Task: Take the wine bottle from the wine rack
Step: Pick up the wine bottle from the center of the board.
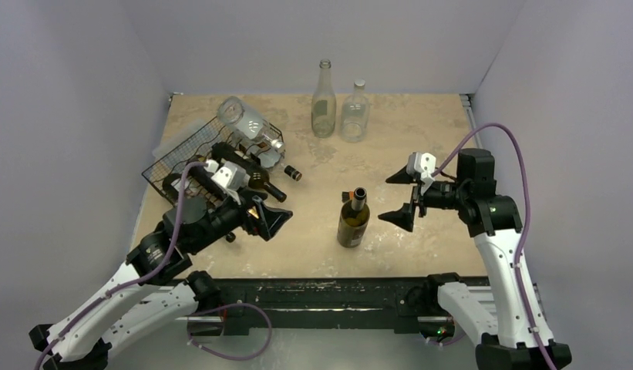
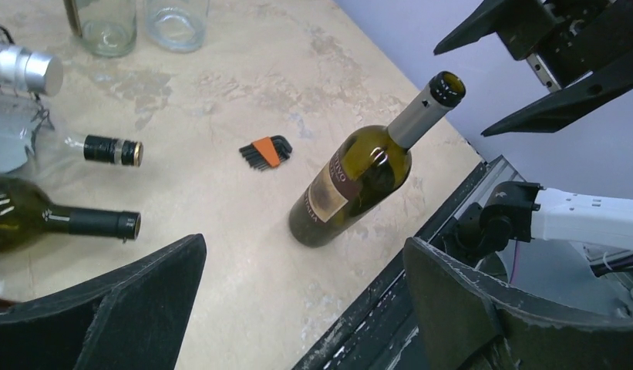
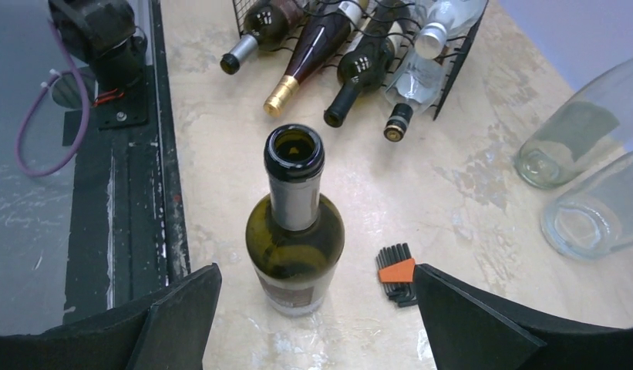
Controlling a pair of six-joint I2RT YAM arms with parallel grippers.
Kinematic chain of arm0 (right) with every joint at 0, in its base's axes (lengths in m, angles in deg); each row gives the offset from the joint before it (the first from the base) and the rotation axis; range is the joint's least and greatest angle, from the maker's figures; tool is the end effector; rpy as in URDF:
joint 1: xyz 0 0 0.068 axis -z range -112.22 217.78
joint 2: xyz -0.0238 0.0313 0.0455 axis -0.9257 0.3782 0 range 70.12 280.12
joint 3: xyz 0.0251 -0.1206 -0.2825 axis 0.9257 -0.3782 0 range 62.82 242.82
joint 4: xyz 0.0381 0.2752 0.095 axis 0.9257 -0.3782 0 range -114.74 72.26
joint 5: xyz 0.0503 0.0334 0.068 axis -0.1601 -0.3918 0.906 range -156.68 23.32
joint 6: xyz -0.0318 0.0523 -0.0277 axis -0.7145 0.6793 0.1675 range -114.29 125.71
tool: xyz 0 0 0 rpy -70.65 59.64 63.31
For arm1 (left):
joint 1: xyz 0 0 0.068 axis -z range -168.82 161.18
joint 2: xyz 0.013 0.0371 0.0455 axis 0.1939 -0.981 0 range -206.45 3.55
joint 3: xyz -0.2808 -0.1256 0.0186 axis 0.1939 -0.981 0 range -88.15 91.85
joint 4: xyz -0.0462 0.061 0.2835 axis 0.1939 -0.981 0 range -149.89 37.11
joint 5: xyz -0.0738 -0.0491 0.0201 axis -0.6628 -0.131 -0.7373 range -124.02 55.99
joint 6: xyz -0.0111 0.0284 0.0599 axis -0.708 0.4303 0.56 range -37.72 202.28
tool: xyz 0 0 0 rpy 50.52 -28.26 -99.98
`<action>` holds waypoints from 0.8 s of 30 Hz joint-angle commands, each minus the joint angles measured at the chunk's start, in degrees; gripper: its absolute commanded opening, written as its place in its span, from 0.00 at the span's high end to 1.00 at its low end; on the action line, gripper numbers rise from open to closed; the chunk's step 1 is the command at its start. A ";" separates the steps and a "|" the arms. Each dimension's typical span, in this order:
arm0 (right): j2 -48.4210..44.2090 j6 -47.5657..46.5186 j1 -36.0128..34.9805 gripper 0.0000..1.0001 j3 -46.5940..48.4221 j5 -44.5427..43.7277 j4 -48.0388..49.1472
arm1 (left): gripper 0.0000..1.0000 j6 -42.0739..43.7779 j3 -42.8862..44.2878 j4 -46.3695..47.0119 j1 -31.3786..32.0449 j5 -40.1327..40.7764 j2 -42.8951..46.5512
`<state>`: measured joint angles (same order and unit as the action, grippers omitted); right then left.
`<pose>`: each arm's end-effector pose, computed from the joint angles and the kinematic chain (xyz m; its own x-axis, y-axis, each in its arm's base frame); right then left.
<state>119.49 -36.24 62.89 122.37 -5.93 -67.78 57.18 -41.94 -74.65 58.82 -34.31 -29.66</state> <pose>0.1608 0.0606 0.3856 -0.0010 -0.3279 -0.9447 -0.9542 0.2830 -0.0972 0.1030 -0.1133 0.3799 -0.4078 -0.1824 -0.8947 0.6287 0.6544 -0.4200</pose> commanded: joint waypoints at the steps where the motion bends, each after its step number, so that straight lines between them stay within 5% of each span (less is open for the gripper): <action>1: 2.05 9.12 -2.17 0.01 3.97 -3.62 6.02 | 0.00 -7.19 -0.22 -6.51 -0.26 3.69 3.40; 10: 5.96 11.12 -11.60 0.01 8.08 -8.53 5.13 | 0.00 -13.63 -1.74 -11.43 -0.26 5.95 5.88; 24: 9.61 -2.12 -18.47 0.01 8.62 -4.86 2.17 | 0.00 -15.83 -2.10 -11.32 -0.25 5.96 3.31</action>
<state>128.88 -33.51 45.78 128.53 -12.95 -64.80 42.62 -43.75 -87.35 58.82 -28.78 -25.36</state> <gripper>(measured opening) 0.987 0.998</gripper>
